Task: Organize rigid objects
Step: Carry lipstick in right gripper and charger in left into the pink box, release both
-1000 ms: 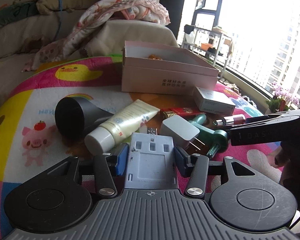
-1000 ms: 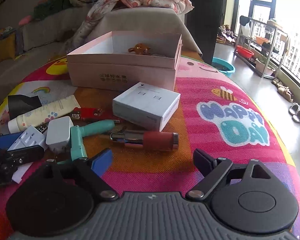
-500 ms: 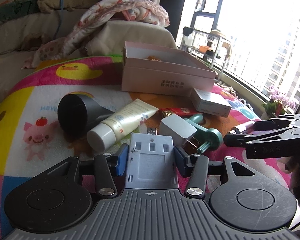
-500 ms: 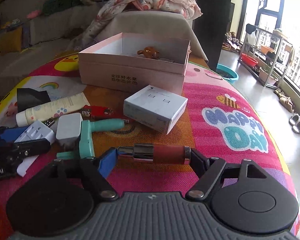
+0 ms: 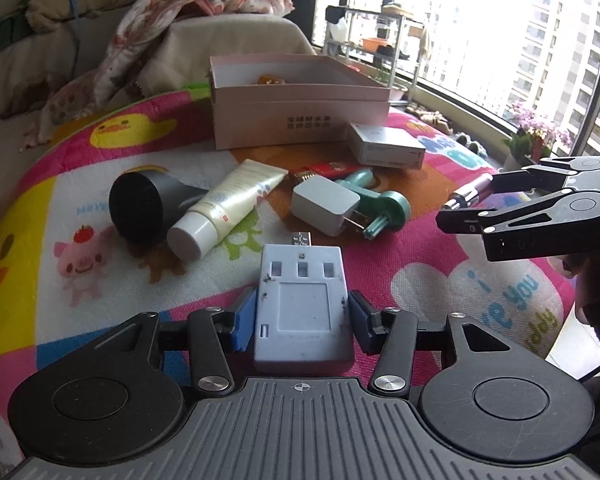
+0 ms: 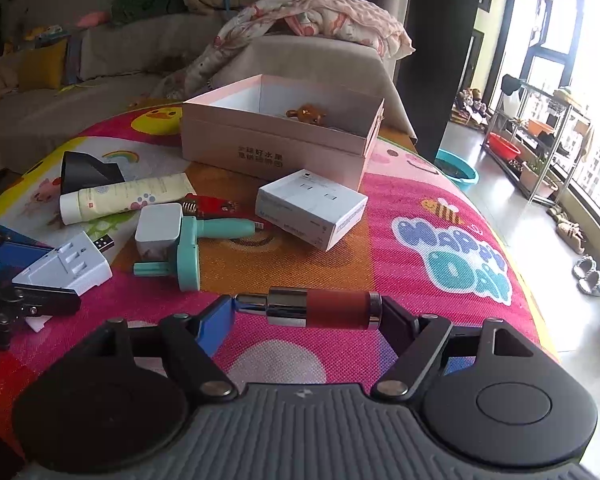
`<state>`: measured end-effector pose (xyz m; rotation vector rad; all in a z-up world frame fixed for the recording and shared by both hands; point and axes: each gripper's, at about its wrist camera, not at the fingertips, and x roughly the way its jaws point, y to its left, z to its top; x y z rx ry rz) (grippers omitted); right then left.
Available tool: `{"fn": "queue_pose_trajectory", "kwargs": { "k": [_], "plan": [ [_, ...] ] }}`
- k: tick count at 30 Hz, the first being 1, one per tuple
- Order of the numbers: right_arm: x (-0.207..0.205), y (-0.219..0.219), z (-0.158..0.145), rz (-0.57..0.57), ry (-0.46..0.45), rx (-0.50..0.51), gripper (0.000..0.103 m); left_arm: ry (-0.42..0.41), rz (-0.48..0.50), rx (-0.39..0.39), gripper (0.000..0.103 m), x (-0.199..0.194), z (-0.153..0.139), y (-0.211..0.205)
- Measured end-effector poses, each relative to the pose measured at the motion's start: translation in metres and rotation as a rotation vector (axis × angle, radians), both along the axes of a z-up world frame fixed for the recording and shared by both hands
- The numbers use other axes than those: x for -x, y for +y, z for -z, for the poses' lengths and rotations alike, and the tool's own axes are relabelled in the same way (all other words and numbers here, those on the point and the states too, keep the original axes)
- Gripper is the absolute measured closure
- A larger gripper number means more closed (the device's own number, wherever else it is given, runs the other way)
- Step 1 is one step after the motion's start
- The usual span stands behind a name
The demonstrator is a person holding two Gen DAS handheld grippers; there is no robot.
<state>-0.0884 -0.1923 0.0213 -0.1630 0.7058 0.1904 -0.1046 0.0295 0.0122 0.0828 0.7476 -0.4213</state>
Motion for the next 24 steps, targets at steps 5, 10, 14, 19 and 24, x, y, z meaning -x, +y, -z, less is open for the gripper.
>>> {"fn": "queue_pose_trajectory", "kwargs": {
  "k": [5,10,14,19,24],
  "plan": [
    [0.003,0.002,0.003,-0.024,0.019,0.001,0.025,-0.044,-0.019,0.022,0.05,0.001,0.003,-0.001],
    [0.01,-0.003,-0.004,-0.043,-0.007,0.019,0.025,-0.136,0.028,0.116,0.05,-0.008,-0.019,0.004],
    [-0.01,-0.005,-0.036,-0.021,-0.116,-0.001,0.025,-0.264,0.076,0.166,0.05,-0.062,-0.073,-0.002],
    [-0.083,0.008,-0.073,0.006,-0.251,-0.034,0.025,-0.249,0.048,0.281,0.05,-0.169,-0.113,-0.02],
    [-0.155,0.031,-0.073,-0.007,-0.246,-0.02,0.022,-0.03,-0.021,0.325,0.052,-0.249,-0.086,-0.034]
  ]
}}
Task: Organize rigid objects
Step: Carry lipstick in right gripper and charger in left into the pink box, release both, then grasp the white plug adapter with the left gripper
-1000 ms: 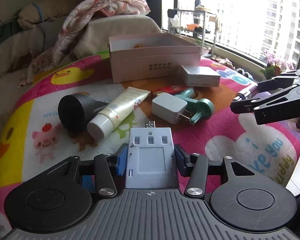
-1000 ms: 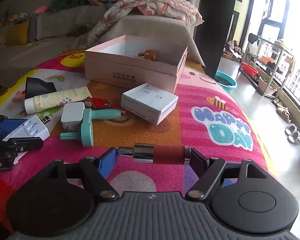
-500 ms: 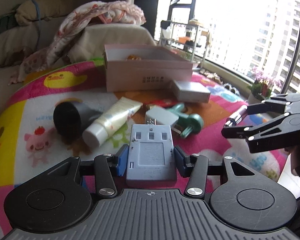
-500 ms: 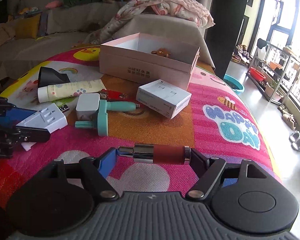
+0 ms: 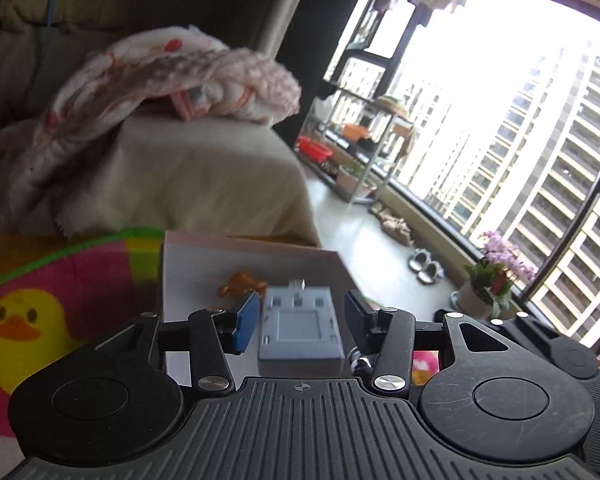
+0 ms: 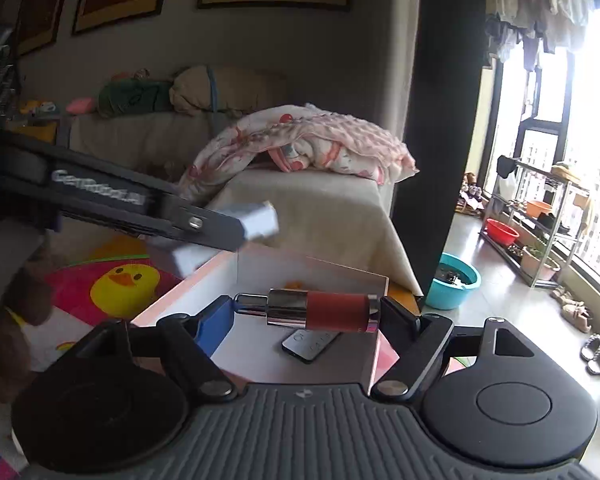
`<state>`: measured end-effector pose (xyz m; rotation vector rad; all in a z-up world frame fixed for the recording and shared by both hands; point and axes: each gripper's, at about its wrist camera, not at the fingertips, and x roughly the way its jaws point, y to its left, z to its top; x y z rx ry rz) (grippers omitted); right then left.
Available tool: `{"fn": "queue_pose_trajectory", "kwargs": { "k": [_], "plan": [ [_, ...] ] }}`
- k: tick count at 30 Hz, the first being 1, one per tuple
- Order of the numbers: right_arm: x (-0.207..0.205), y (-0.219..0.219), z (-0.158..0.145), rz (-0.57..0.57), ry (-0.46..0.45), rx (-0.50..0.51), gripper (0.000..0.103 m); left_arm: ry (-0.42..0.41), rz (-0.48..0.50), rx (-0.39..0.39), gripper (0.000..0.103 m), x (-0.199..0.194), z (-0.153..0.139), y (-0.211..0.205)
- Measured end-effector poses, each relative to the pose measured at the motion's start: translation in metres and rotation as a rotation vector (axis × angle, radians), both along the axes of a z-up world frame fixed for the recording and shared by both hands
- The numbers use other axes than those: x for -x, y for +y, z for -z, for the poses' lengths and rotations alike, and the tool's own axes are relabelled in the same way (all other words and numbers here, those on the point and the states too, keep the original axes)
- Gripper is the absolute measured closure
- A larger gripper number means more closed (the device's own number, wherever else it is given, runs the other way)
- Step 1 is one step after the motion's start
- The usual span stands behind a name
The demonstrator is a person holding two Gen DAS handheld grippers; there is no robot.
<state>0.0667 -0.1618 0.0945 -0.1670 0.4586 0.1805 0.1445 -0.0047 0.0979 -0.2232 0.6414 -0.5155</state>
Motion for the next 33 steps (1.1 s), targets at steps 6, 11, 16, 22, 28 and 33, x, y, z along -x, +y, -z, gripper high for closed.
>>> {"fn": "queue_pose_trajectory", "kwargs": {
  "k": [6,11,16,22,28,33],
  "plan": [
    [0.035,-0.022,0.029,0.015,0.078,-0.042,0.015,-0.084,-0.064,-0.032,0.052,0.043,0.018,0.033],
    [0.051,-0.063,0.06,0.093,0.2,-0.183,0.014,-0.133,-0.146,0.004,0.052,0.12,0.028,0.079],
    [0.031,-0.092,0.086,0.176,0.303,-0.376,0.014,-0.117,-0.189,-0.042,0.052,0.171,0.043,0.109],
    [0.039,-0.085,0.09,0.173,0.291,-0.409,0.014,-0.053,-0.288,-0.039,0.052,0.19,0.06,0.144],
    [0.073,-0.07,0.083,0.073,0.286,-0.359,0.014,0.037,-0.259,0.034,0.052,0.179,0.079,0.145],
    [0.106,-0.038,0.073,-0.101,0.254,-0.206,0.014,0.05,-0.137,0.015,0.052,0.17,0.084,0.11]
  ]
}}
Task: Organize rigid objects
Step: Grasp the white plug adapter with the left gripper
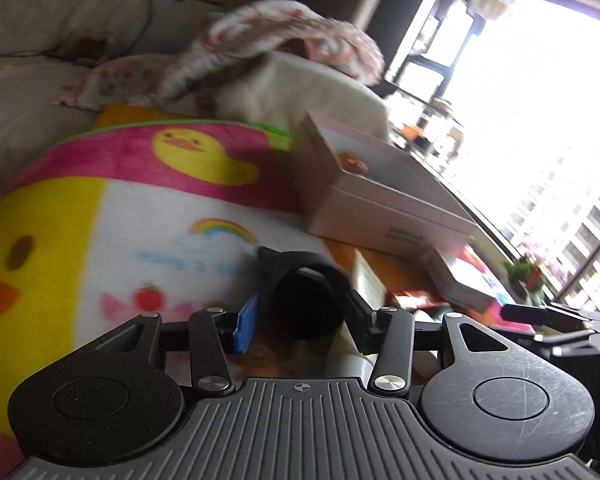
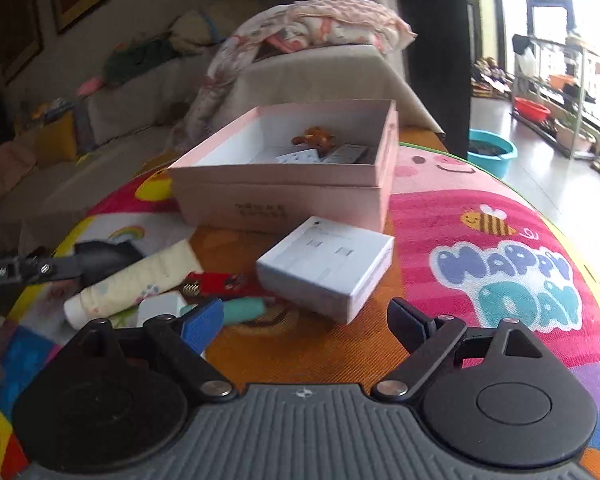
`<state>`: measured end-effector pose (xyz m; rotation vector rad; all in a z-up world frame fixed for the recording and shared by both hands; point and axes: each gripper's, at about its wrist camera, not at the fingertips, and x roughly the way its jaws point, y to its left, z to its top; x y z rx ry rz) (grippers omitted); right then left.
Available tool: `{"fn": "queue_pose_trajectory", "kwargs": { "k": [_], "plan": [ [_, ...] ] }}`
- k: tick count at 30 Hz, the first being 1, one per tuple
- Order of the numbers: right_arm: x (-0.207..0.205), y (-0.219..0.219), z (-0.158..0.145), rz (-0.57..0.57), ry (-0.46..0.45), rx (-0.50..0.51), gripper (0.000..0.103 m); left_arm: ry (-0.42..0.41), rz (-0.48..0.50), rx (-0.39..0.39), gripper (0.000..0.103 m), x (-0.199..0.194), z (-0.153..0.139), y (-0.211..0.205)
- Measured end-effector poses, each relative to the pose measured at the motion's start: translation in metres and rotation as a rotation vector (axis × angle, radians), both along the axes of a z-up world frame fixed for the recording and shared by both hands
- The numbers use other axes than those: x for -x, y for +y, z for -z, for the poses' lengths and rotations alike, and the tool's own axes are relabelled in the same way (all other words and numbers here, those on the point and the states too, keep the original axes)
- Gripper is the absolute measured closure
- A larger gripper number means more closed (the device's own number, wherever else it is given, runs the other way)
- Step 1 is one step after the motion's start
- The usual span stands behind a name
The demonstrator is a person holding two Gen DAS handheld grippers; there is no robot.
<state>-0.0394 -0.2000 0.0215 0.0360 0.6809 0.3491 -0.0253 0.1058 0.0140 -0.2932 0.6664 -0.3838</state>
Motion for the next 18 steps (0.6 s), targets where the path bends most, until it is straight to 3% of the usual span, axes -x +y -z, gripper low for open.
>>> {"fn": "queue_pose_trajectory", "kwargs": {
  "k": [5,9,11,14,18],
  "plan": [
    [0.025,0.037,0.0,-0.154,-0.028,0.081,0.014,-0.042,0.007,-0.037,0.052,0.003,-0.009,-0.02],
    [0.027,0.053,0.006,-0.141,-0.043,0.175,0.014,-0.196,-0.086,-0.181,0.052,0.026,-0.039,-0.024],
    [0.028,0.05,0.007,-0.129,-0.049,0.205,0.014,-0.238,-0.035,-0.18,0.052,0.034,-0.052,-0.027],
    [0.03,0.034,0.007,-0.093,-0.059,0.242,0.014,-0.194,0.093,-0.138,0.052,0.035,-0.056,-0.042],
    [0.03,0.006,0.012,0.02,-0.056,0.3,0.014,-0.093,0.159,-0.115,0.052,0.032,-0.041,-0.071]
  ]
}}
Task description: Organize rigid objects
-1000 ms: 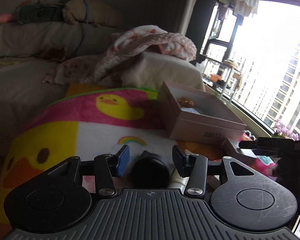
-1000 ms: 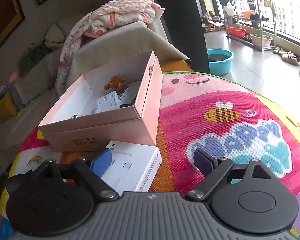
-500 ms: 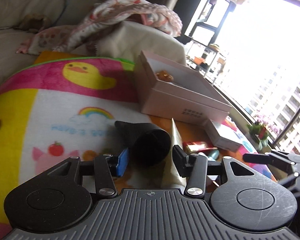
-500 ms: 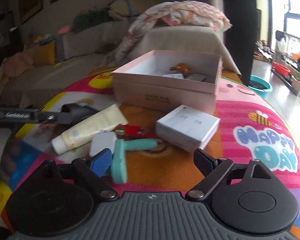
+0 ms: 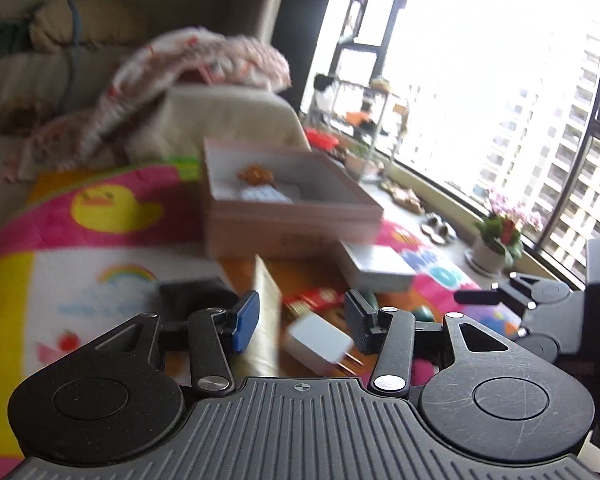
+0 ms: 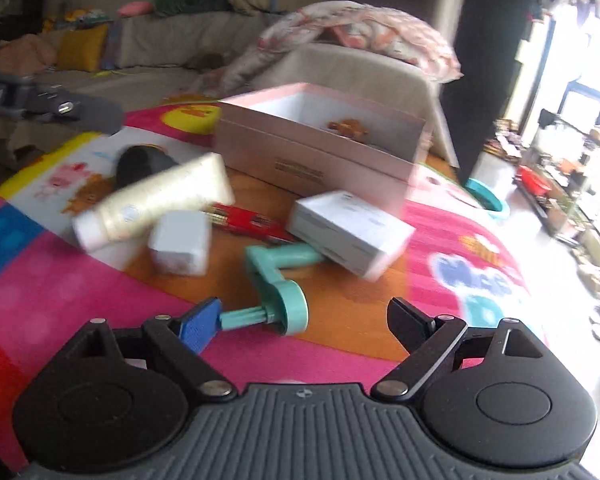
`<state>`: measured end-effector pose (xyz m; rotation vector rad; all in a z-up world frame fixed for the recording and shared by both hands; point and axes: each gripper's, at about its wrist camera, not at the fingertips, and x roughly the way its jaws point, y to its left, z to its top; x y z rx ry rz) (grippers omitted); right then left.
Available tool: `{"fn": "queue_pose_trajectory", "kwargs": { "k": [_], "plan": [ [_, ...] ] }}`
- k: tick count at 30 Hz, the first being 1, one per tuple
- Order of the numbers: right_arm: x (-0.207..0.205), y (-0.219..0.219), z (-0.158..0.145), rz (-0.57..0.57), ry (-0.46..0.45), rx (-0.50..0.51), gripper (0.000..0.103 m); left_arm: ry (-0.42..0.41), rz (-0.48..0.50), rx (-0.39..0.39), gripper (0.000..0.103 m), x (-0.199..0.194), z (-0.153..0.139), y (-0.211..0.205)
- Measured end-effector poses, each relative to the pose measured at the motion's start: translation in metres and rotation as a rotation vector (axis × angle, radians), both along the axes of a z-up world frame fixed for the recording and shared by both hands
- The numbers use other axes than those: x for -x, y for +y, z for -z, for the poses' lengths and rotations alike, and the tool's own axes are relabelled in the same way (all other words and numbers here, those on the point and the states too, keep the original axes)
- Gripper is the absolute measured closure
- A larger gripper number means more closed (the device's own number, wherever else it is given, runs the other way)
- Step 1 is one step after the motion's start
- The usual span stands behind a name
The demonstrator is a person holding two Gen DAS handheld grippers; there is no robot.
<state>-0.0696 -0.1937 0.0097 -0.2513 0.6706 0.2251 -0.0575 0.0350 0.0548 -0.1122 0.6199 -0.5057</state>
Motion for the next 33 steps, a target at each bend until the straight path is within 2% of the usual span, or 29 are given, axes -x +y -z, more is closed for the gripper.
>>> {"fn": "queue_pose_trajectory", "kwargs": {
  "k": [3,7,11,15,17,21,25,28,30,32,33],
  "plan": [
    [-0.005,-0.026,0.004,0.085,0.032,-0.05,0.013,0.093,-0.01,-0.003,0.052,-0.006,0.017,-0.016],
    [-0.002,-0.039,0.009,0.132,0.035,-0.114,0.009,0.146,-0.039,-0.035,0.052,-0.016,0.031,-0.032],
    [-0.001,-0.039,0.012,0.144,0.026,-0.116,0.008,0.131,-0.031,-0.054,0.051,-0.027,0.036,-0.049],
    [0.002,-0.037,0.011,0.144,0.018,-0.107,0.007,0.084,-0.035,-0.139,0.051,-0.033,0.045,-0.066],
    [0.002,-0.035,0.009,0.14,0.021,-0.106,0.007,0.055,-0.03,-0.155,0.053,-0.03,0.048,-0.067],
    [-0.004,-0.035,-0.007,0.105,0.027,-0.213,0.007,0.024,0.0,-0.123,0.064,-0.018,0.049,-0.054],
    [-0.037,-0.03,-0.022,0.149,0.024,-0.308,0.007,-0.001,0.001,-0.132,0.064,-0.002,0.05,-0.038],
    [-0.079,-0.024,-0.015,0.213,0.09,-0.34,0.007,0.009,-0.043,-0.111,0.064,0.003,0.05,-0.02],
    [-0.102,-0.02,-0.005,0.214,0.158,-0.386,0.002,0.018,-0.07,-0.082,0.064,0.004,0.051,-0.009],
    [-0.109,-0.014,0.001,0.221,0.179,-0.43,0.004,0.037,-0.078,-0.032,0.064,0.002,0.053,-0.001],
    [-0.109,-0.008,0.001,0.215,0.173,-0.42,0.008,0.042,-0.077,-0.024,0.063,0.001,0.053,0.0]
  ]
}}
